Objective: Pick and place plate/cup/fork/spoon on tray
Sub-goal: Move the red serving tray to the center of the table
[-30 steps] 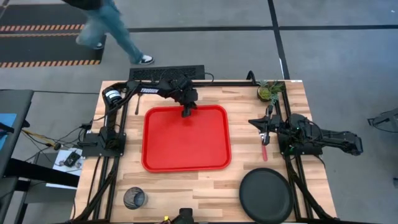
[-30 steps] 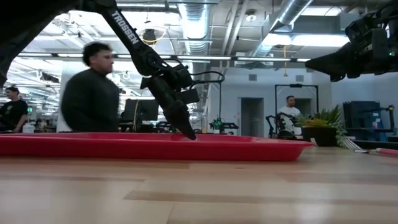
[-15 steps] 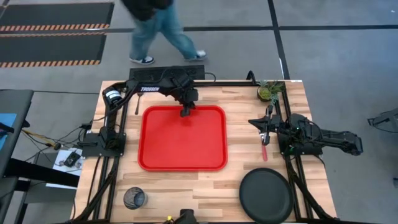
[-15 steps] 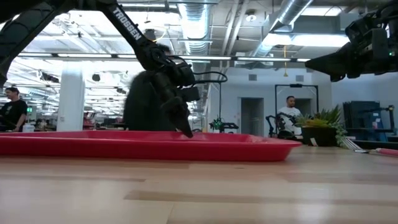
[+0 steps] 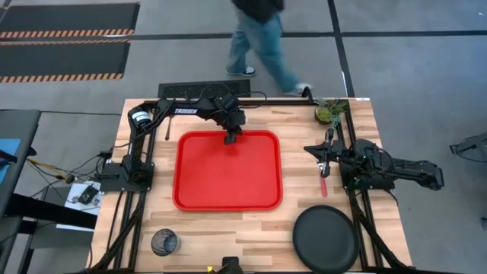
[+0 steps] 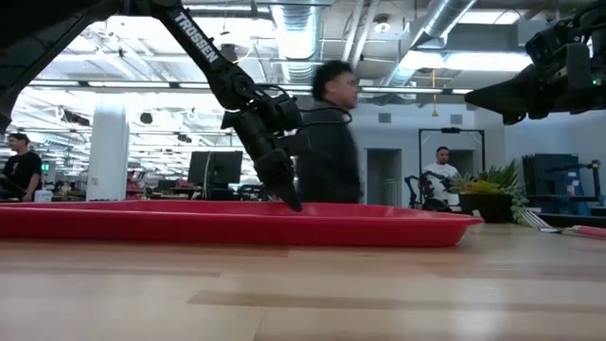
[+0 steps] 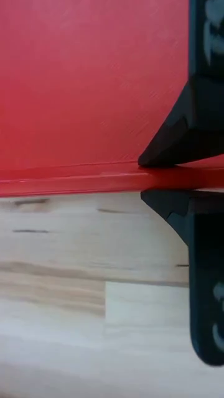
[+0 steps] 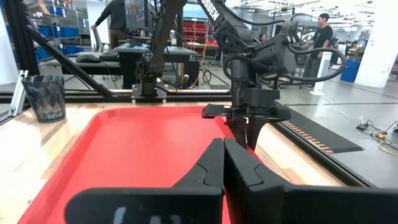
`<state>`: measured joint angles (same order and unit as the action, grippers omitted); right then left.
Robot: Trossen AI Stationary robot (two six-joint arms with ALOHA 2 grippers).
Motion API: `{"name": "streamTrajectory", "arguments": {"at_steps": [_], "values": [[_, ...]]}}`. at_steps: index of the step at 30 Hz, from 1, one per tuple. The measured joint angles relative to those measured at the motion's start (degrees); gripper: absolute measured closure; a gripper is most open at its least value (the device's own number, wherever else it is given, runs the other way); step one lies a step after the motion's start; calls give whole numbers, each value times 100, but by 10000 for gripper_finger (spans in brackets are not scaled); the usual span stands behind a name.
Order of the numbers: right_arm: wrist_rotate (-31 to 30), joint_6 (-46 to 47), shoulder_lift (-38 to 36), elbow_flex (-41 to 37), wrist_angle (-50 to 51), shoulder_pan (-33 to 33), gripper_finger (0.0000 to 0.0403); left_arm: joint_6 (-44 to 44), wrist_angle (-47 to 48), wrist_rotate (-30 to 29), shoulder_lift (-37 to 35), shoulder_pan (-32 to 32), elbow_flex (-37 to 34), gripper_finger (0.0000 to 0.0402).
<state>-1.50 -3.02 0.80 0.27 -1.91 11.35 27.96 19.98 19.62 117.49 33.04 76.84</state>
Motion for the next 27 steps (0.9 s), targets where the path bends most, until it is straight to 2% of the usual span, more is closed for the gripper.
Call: {"name": "streamTrajectory", "arguments": {"at_steps": [7,15,19,21,24,27], "values": [[0,0,0,-2,0,0,387,8,-33,-245,-6,-18,0,313],[0,-1,0,-2,2,0,387,3,122,-297,-260,0,0,301],[0,1,0,-2,4,0,387,-99,386,-349,-664,2,-15,317],[0,-1,0,0,7,0,387,-256,454,-178,-905,1,-116,335],[0,0,0,-1,7,0,387,-399,460,296,-1369,-5,-645,371],[-2,0,0,0,7,0,387,-588,319,315,-2019,-15,-1465,396]]}}
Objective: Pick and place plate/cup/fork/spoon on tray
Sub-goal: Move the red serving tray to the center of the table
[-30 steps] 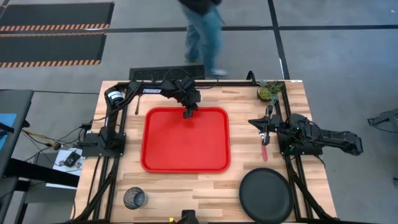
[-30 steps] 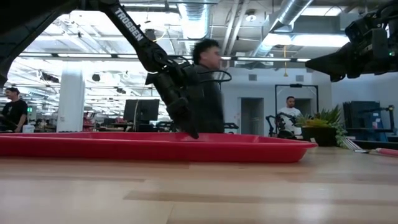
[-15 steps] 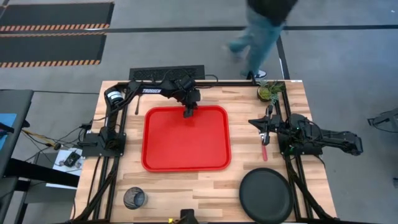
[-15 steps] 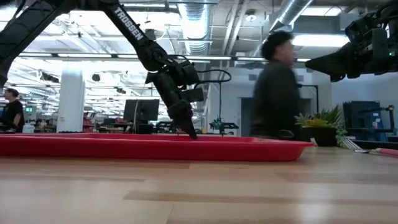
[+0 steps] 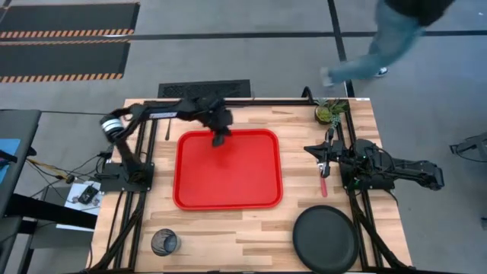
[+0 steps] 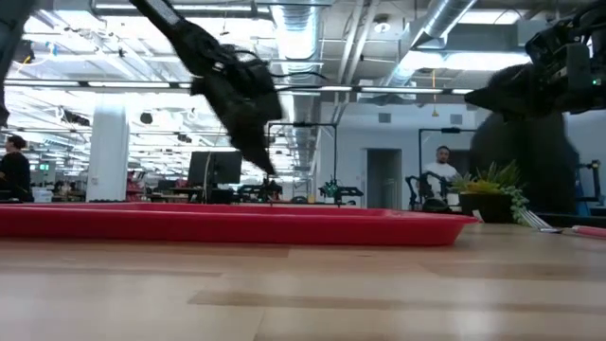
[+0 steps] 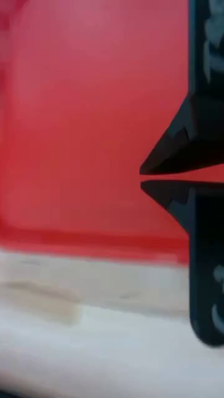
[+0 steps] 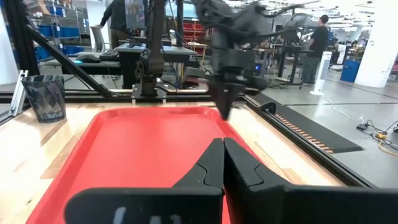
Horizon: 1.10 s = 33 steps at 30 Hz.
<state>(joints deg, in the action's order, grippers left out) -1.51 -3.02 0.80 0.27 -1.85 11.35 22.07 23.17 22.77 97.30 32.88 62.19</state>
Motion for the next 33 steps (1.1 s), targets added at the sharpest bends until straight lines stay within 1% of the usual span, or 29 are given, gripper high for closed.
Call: {"name": "streamTrajectory", "arguments": {"at_steps": [3,5,9,10,12,14,16,18,22,26,29,33], "values": [[2,1,0,0,-2,0,387,-175,-45,-409,-841,-44,-789,396],[0,0,0,-1,-2,0,387,-345,303,-867,-1455,-107,-1091,399],[0,0,0,0,-4,0,387,-809,1940,-1965,-2429,-203,-1192,400],[0,0,0,-1,-4,1,387,-909,2309,-2183,-2606,-209,-1193,401],[0,-1,0,0,-4,0,387,-1156,2975,-2439,-2817,-185,-1170,401],[0,0,0,-1,-4,0,387,-1397,3599,-2623,-2809,-141,-1156,401],[0,1,0,0,-4,0,387,-1482,3945,-2877,-2704,-109,-1156,401],[0,-1,0,-1,-4,1,387,-1480,3997,-3056,-2493,-59,-1153,401],[0,2,0,-2,-7,0,387,-1354,4124,-3127,-1953,85,-1151,401],[0,-1,0,-1,-7,0,387,-1351,4419,-3398,-1395,154,-1151,401],[0,2,0,0,-7,0,387,-1337,4435,-3378,-1166,164,-1151,401],[0,-1,0,-2,-7,1,387,-1364,4306,-3124,-1014,164,-1151,401]]}}
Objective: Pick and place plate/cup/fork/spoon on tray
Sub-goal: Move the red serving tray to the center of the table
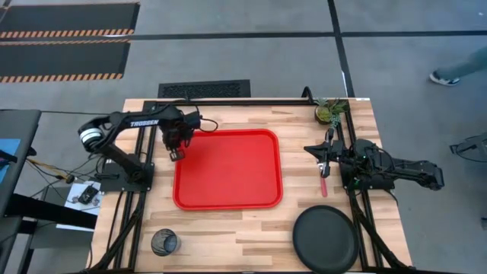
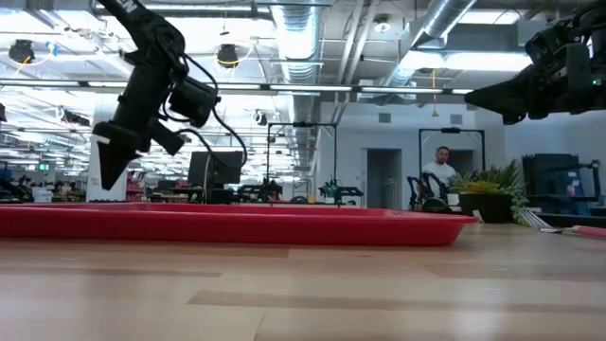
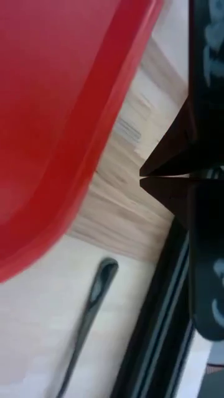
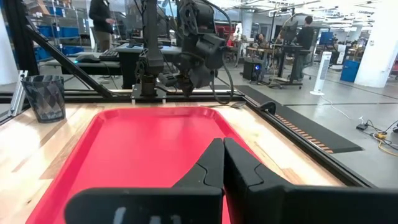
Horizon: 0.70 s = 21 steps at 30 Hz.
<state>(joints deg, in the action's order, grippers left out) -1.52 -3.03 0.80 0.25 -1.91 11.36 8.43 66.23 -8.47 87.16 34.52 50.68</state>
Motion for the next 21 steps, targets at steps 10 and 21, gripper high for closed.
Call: {"name": "streamTrajectory", "arguments": {"at_steps": [10,21], "values": [[-2,2,0,0,0,0,387,-104,-538,262,32,96,-560,401],[0,0,-2,0,3,-1,387,-159,-1194,566,32,131,-848,401]]}}
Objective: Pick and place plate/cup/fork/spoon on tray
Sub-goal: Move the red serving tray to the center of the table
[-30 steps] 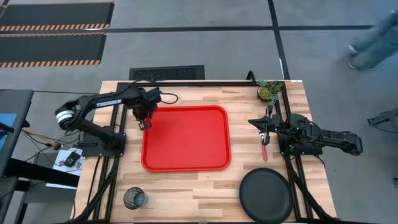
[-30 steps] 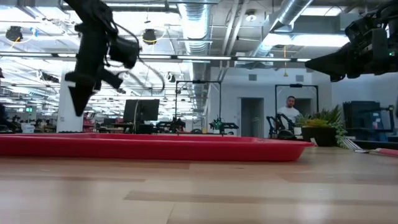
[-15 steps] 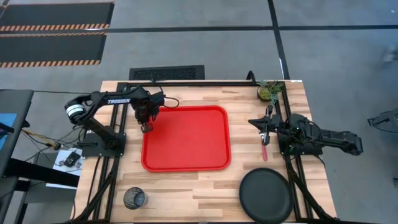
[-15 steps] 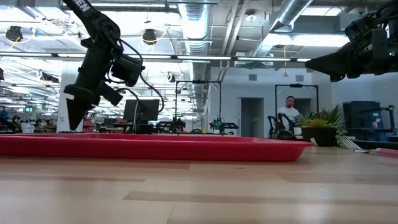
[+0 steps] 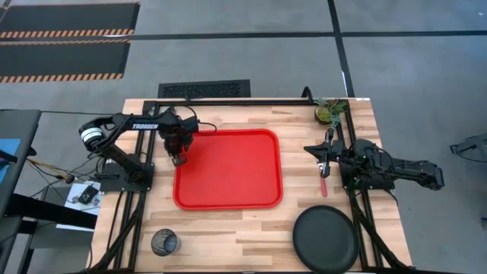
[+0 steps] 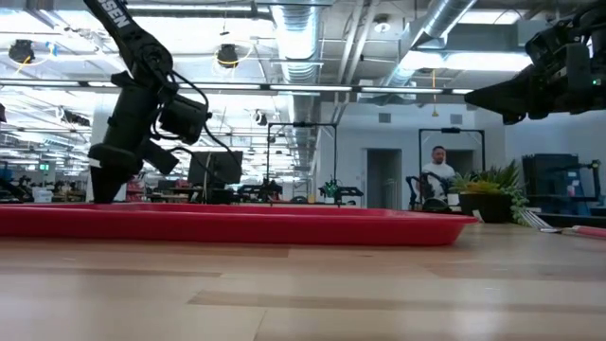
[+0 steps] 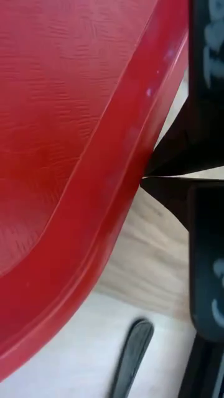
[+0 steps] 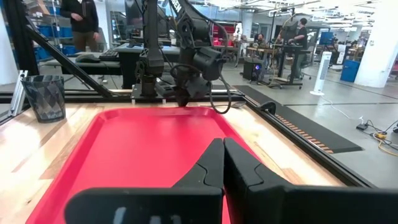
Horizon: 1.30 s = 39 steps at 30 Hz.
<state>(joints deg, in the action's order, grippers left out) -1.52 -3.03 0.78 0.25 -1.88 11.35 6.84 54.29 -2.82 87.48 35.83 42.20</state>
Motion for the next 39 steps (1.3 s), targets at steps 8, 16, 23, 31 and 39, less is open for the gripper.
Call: {"name": "streamTrajectory", "arguments": {"at_steps": [8,16,23,31,39], "values": [[0,0,1,1,2,0,387,42,-57,8,0,16,11,401],[0,0,2,0,6,0,387,61,-46,62,0,-67,11,401],[0,1,0,0,8,0,387,101,-284,101,0,-216,96,401],[0,0,2,0,10,1,387,194,-346,104,0,-203,125,401],[0,2,2,0,9,2,387,214,-512,289,0,-201,125,401]]}}
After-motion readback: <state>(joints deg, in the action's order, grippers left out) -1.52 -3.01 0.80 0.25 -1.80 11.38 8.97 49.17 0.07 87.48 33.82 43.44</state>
